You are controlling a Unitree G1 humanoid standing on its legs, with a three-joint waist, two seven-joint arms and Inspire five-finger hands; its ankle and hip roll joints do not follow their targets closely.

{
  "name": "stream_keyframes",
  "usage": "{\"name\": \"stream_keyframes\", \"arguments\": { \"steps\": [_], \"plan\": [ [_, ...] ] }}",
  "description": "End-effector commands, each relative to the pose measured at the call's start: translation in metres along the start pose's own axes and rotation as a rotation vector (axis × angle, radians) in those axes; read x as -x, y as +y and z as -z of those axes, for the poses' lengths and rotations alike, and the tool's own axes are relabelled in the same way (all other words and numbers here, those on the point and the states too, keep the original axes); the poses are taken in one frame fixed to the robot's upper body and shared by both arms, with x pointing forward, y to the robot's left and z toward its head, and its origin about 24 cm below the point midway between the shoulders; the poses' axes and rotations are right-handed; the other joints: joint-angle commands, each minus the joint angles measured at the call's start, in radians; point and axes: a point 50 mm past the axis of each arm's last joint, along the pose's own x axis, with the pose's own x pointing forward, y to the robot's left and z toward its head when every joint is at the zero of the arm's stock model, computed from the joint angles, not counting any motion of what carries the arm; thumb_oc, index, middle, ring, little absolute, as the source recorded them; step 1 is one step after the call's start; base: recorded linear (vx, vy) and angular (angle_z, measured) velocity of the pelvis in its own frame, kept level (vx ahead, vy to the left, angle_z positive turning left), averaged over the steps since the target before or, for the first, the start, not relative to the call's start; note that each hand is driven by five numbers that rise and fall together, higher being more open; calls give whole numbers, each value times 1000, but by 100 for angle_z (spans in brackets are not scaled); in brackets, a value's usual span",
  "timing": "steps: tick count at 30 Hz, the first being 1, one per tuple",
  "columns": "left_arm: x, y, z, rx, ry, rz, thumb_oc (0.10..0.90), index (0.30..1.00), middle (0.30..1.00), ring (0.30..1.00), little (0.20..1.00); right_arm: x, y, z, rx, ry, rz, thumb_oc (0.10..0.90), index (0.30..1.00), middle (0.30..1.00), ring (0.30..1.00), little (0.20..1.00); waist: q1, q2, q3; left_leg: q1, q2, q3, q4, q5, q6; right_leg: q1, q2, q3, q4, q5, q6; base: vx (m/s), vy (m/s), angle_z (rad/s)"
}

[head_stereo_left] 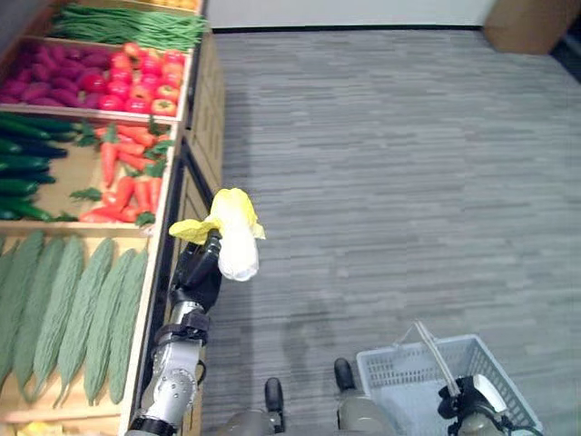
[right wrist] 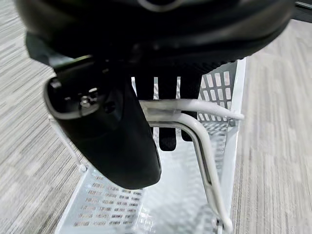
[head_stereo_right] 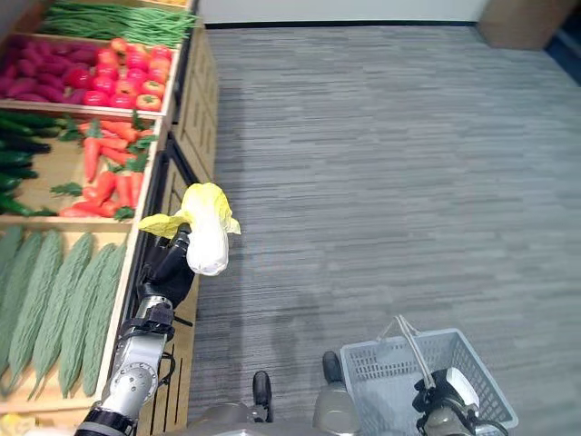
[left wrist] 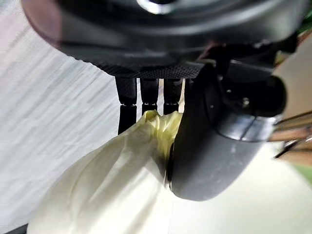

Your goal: Get the vegetables into the basket

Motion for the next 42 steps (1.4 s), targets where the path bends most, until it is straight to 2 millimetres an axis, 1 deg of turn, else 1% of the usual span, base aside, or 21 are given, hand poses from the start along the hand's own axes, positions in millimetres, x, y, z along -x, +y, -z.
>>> {"name": "stream_keyframes", "arguments": {
  "steps": [1, 6, 9, 11, 13, 14, 15, 16, 18, 19, 20, 21, 22, 23, 24, 25, 26, 31, 35, 38, 42],
  "plan": [
    [-6, -40, -30, -32, -156, 246, 400, 300, 300, 300, 300, -13, -53, 2, 69, -5, 168, 400, 300, 300, 300, 300, 49, 2, -76, -22, 103, -20, 8, -9, -124, 48, -63, -122, 105, -17, 45, -20, 26, -31],
    [-5, -42, -32, -63, -141, 267, 400, 300, 300, 300, 300, -15, -69, -1, 54, -31, 222, 400, 300, 300, 300, 300, 50, -15, -104, -7, 109, -4, -9, -9, -138, 69, -74, -113, 24, 0, 58, 54, -83, -28],
    [-2, -37, -31, -80, -126, 251, 400, 300, 300, 300, 300, -17, -81, -14, 53, -91, 259, 400, 300, 300, 300, 300, 55, -27, -112, 0, 124, 6, -9, -2, -155, 101, -56, -138, -35, -20, 53, 34, -183, -16],
    [0, -35, -31, -98, -122, 239, 400, 300, 300, 300, 300, -18, -89, -19, 58, -123, 280, 400, 300, 300, 300, 300, 53, -26, -115, 1, 135, 2, -9, 5, -165, 113, -45, -148, -55, -26, 48, 16, -183, -15],
    [0, -33, -32, -156, -125, 217, 400, 300, 300, 300, 300, -18, -107, -32, 62, -196, 336, 400, 300, 300, 300, 300, 46, -20, -123, -4, 154, -7, -9, 16, -180, 127, -29, -160, -77, -33, 39, 13, -193, -5],
    [-1, -32, -34, -209, -127, 213, 400, 300, 300, 300, 300, -18, -116, -36, 67, -217, 360, 400, 300, 300, 300, 300, 45, -17, -124, -6, 162, -10, -9, 21, -185, 131, -22, -162, -82, -36, 37, -2, -176, 10],
    [-3, -33, -37, -316, -127, 217, 400, 300, 300, 300, 300, -14, -139, -58, 91, -324, 426, 400, 300, 300, 300, 300, 40, -9, -127, -10, 175, -13, -9, 28, -194, 133, -11, -164, -82, -47, 30, -5, -131, 14],
    [-3, -33, -37, -316, -127, 217, 400, 300, 300, 300, 300, -14, -140, -58, 91, -324, 426, 400, 300, 300, 300, 300, 40, -9, -127, -10, 175, -13, -9, 28, -194, 133, -11, -165, -82, -47, 30, -4, -103, 14],
    [-5, -36, -41, -414, -139, 230, 400, 300, 300, 300, 300, -9, -154, -74, 106, -409, 465, 400, 300, 300, 300, 300, 35, -4, -130, -13, 182, -14, -9, 29, -198, 134, -6, -162, -82, -55, 28, 6, -38, 2],
    [-6, -38, -41, -450, -139, 241, 400, 300, 300, 300, 300, -8, -158, -74, 107, -416, 476, 400, 300, 300, 300, 300, 34, -2, -131, -12, 185, -14, -9, 28, -199, 136, -6, -162, -82, -56, 26, 14, -36, 0],
    [-7, -43, -44, -590, -147, 274, 400, 300, 300, 300, 300, -2, -168, -92, 100, -499, 505, 400, 300, 300, 300, 300, 32, 2, -133, -11, 186, -15, -9, 26, -200, 138, -3, -160, -82, -59, 25, 0, 0, 0],
    [-7, -43, -44, -591, -147, 274, 400, 300, 300, 300, 300, -2, -168, -92, 100, -498, 505, 400, 300, 300, 300, 300, 32, 2, -133, -11, 186, -15, -9, 26, -200, 138, -3, -160, -82, -59, 25, 0, 0, 0],
    [-10, -48, -45, -694, -152, 305, 400, 300, 300, 300, 300, 2, -172, -104, 76, -550, 520, 400, 300, 300, 300, 300, 31, 3, -134, -10, 189, -13, -9, 24, -200, 138, -3, -158, -82, -60, 25, 0, 0, 0],
    [-13, -61, -50, -844, -178, 395, 400, 300, 300, 300, 300, 8, -176, -123, 39, -627, 531, 400, 300, 300, 300, 300, 29, 8, -136, -4, 189, -10, -9, 19, -201, 142, -3, -154, -82, -62, 25, 33, 6, 0],
    [-16, -75, -54, -972, -218, 483, 400, 300, 300, 300, 300, 15, -177, -140, 23, -706, 530, 400, 300, 300, 300, 300, 24, 11, -141, 0, 189, -7, -9, 15, -201, 142, -3, -151, -82, -61, 25, 0, 0, 0],
    [-16, -75, -53, -973, -218, 484, 400, 300, 300, 300, 300, 15, -177, -140, 22, -705, 530, 400, 300, 300, 300, 300, 25, 10, -140, 0, 189, -6, -9, 14, -201, 143, -3, -150, -82, -62, 25, 35, 14, -1],
    [-18, -90, -52, -1079, -234, 587, 400, 300, 300, 300, 300, 21, -178, -156, 10, -770, 528, 400, 300, 300, 300, 300, 22, 13, -141, 10, 188, -3, -9, 6, -202, 149, -4, -149, -82, -65, 27, 0, 0, 0],
    [-15, -124, -44, -1248, -300, 834, 400, 300, 300, 300, 300, 34, -174, -186, 11, -895, 510, 400, 300, 300, 300, 300, 14, 15, -149, 14, 186, 5, -9, 2, -202, 148, -6, -137, -82, -63, 29, 7, 5, -3],
    [-8, -150, -26, -1442, -365, 1086, 400, 300, 300, 300, 300, 48, -171, -211, 36, -1010, 509, 400, 300, 300, 300, 300, 4, 18, -153, 18, 184, 10, -9, -4, -203, 149, -8, -133, -82, -63, 33, 9, 6, -3],
    [-3, -163, -13, -1508, -407, 1234, 400, 300, 300, 300, 300, 58, -170, -228, 54, -1084, 515, 400, 300, 300, 300, 300, 0, 19, -153, 19, 184, 10, -9, -5, -203, 148, -9, -131, -82, -62, 35, 0, 0, 0],
    [-2, -162, 10, -1578, -399, 1328, 400, 300, 300, 300, 300, 79, -163, -259, -59, -1202, 480, 400, 300, 300, 300, 300, -4, 21, -154, 24, 186, 18, -9, -8, -203, 148, -8, -123, -82, -61, 36, 5, 5, -4]
  ]
}}
